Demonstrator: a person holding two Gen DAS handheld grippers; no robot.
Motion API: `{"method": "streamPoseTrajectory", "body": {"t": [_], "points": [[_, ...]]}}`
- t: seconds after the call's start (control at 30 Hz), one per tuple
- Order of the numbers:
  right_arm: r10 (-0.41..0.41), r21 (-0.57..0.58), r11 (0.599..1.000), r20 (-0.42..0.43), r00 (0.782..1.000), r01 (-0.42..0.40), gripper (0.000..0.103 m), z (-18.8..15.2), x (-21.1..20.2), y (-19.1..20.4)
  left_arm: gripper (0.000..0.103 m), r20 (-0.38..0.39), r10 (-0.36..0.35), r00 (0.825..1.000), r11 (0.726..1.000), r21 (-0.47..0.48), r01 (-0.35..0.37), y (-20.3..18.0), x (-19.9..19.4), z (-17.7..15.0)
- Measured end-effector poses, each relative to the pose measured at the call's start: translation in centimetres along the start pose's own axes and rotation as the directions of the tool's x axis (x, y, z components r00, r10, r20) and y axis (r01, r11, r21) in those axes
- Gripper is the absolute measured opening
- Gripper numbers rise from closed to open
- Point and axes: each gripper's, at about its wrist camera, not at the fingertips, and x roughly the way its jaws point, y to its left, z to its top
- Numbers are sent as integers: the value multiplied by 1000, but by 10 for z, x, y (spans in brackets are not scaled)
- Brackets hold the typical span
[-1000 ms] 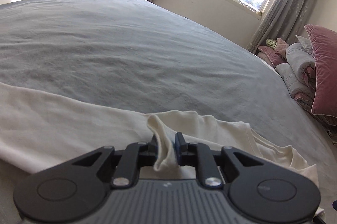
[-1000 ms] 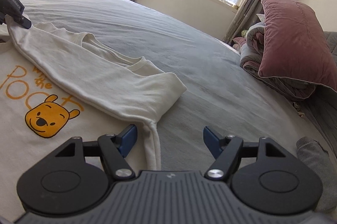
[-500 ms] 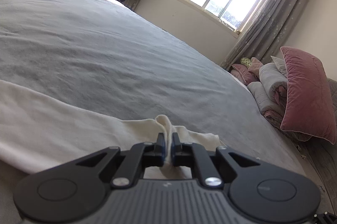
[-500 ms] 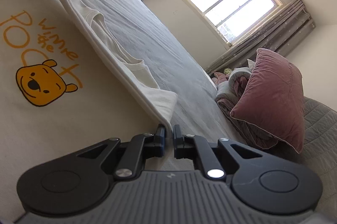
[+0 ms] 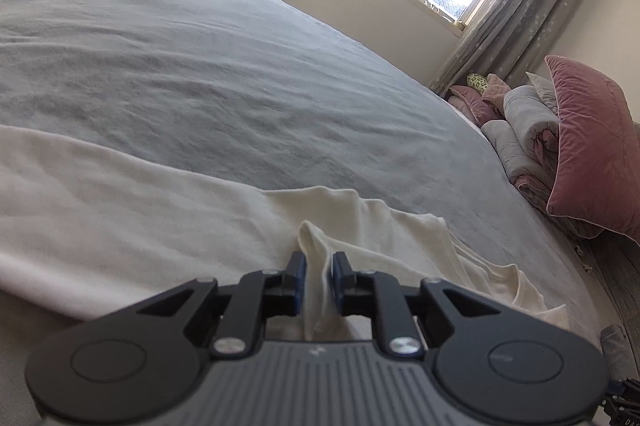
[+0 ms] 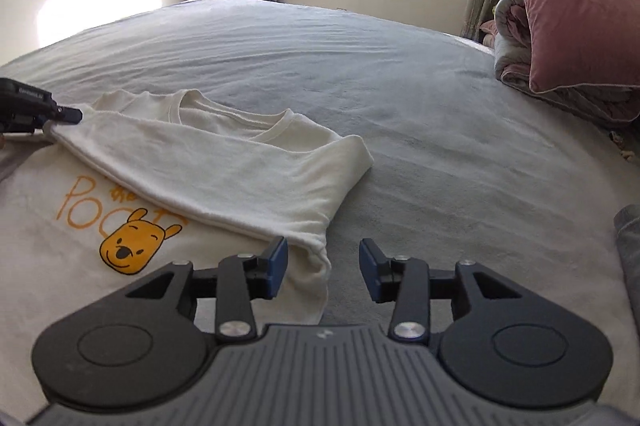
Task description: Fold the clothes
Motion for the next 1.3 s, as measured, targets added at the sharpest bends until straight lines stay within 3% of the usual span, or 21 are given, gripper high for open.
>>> {"method": "streamPoseTrajectory", "body": {"t": [0.07,0.13,0.2,0.4,0.5,0.57,0.63,0.67,0.7,0.77,0.83,0.93,1.03,1.07,1.1,1.2,1.3], "points": [[88,136,986,27,996,-91,47,5,4,-17,14,2,-12,1000,1000,-16,12,2,2,0],[181,263,945,70,981,-194,50,8,8,-29,14,10,-15,1000,1000,-16,15,2,3,0],[193,347,912,103,976,-217,51,12,19,-40,4,31,-8,999,1000,-2,9,1,1,0],[152,548,813,131,980,-199,51,6,54,-65,4,147,-20,989,999,34,15,-10,-19,-1],[134,572,796,148,980,-196,51,6,66,-64,4,140,14,990,998,58,-22,-13,-17,-2],[121,562,804,164,979,-194,50,11,73,-59,4,124,36,992,997,62,-44,-12,-13,-3],[104,531,830,149,983,-168,39,18,81,-50,4,107,53,993,997,56,-59,-9,-9,-6],[101,513,844,135,986,-157,20,20,84,-47,4,109,54,993,997,53,-60,-8,-8,-6],[97,495,857,123,988,-145,10,23,86,-43,4,125,47,991,997,51,-54,-8,-10,-7],[42,456,883,160,986,-111,7,27,77,-37,4,187,23,982,997,65,-36,-12,-19,-7],[1,421,904,163,987,-70,6,29,75,-32,4,201,22,979,994,103,-44,-18,-19,-6],[-46,374,927,121,992,-3,6,30,80,-27,4,99,67,993,986,145,-81,-23,2,-7],[-49,377,926,84,995,13,7,28,81,-30,7,63,80,995,990,115,-87,-19,8,-7],[-49,379,925,80,996,15,12,28,79,-30,9,61,79,995,990,110,-86,-18,7,-6],[-57,372,928,76,995,25,24,28,74,-29,11,58,79,995,991,105,-85,-17,5,-5],[-48,311,950,95,994,16,48,25,54,-28,12,48,79,996,991,102,-84,-16,5,-5],[-12,188,982,102,995,-7,54,17,31,-22,12,41,82,996,992,90,-85,-16,5,-4]]}}
